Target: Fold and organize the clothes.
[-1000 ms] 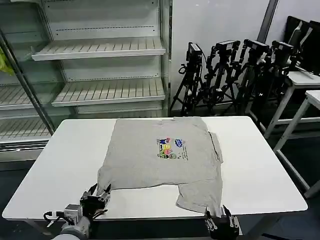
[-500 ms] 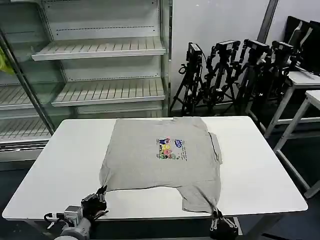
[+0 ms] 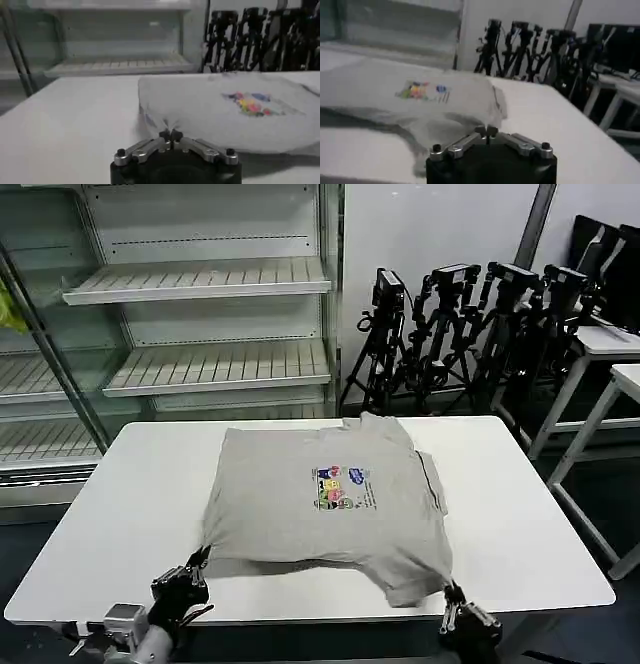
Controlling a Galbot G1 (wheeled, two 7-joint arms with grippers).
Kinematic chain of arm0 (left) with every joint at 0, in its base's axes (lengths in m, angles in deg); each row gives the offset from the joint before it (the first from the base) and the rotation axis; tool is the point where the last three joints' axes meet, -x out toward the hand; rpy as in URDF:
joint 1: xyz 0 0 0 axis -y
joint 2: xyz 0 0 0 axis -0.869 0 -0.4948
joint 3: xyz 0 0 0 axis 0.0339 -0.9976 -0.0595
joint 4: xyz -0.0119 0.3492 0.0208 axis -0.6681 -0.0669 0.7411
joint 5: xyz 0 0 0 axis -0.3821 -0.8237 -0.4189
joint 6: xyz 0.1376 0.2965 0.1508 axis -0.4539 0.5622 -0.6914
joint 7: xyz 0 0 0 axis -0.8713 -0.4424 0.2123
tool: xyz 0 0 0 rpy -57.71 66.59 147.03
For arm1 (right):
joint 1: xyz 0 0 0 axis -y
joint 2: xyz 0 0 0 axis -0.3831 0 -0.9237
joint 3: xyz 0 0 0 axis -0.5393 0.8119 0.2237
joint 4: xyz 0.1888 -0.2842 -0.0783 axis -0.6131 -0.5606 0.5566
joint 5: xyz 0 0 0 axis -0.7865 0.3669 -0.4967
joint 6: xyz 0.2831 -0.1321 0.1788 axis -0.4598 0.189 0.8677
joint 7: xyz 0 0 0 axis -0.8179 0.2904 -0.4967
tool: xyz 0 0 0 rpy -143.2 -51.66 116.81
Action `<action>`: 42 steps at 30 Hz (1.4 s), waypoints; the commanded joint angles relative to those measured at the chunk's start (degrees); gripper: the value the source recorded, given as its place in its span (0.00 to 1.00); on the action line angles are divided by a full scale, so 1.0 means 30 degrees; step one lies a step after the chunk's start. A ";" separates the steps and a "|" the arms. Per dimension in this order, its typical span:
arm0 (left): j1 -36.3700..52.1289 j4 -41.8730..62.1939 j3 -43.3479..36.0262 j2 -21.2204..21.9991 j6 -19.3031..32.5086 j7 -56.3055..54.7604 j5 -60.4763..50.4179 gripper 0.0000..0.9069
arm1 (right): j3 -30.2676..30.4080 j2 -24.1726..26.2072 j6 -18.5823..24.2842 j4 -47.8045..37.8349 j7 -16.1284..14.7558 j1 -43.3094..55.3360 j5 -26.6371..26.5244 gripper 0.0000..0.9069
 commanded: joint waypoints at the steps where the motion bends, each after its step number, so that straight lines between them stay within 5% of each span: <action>1: 0.0986 -0.0466 0.0169 -0.0770 0.0067 0.0027 0.0126 0.01 | -0.1152 0.0502 0.0638 0.0141 -0.0033 0.1858 -0.2065 0.00; 19: 0.6864 0.4809 -0.1748 -0.2403 0.0164 -0.0055 0.1241 0.01 | 0.2196 0.1400 -0.1601 -0.7404 0.1200 1.1920 -0.3977 0.00; 42: 1.1382 1.0532 -0.4404 -0.2391 0.0208 -0.0741 0.0762 0.01 | 0.5223 0.0442 -0.2627 -1.5203 0.1591 1.9477 -0.3082 0.00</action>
